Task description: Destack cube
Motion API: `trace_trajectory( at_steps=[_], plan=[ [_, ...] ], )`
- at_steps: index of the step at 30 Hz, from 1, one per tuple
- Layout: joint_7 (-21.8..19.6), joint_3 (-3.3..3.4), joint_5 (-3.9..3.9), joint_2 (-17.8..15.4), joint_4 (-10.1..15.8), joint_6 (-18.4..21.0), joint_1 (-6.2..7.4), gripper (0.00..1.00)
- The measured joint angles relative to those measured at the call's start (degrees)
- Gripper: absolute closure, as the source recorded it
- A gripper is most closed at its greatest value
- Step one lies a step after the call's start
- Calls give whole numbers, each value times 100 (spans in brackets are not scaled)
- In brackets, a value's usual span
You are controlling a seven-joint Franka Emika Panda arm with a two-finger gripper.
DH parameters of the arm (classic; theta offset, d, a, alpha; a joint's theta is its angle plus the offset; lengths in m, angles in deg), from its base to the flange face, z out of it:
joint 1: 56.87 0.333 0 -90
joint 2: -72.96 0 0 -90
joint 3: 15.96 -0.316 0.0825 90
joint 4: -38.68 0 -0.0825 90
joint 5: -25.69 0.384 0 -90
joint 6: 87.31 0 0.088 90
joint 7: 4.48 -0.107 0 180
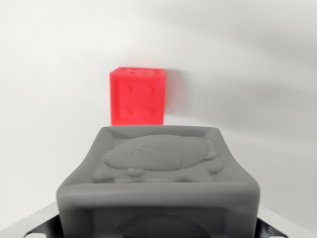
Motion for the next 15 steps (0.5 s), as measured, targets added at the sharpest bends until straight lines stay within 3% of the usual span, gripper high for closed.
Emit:
trace_trajectory(
  at_steps=[15],
  plan=[
    [450,40,11,-32,119,-82,-235,100]
  ],
)
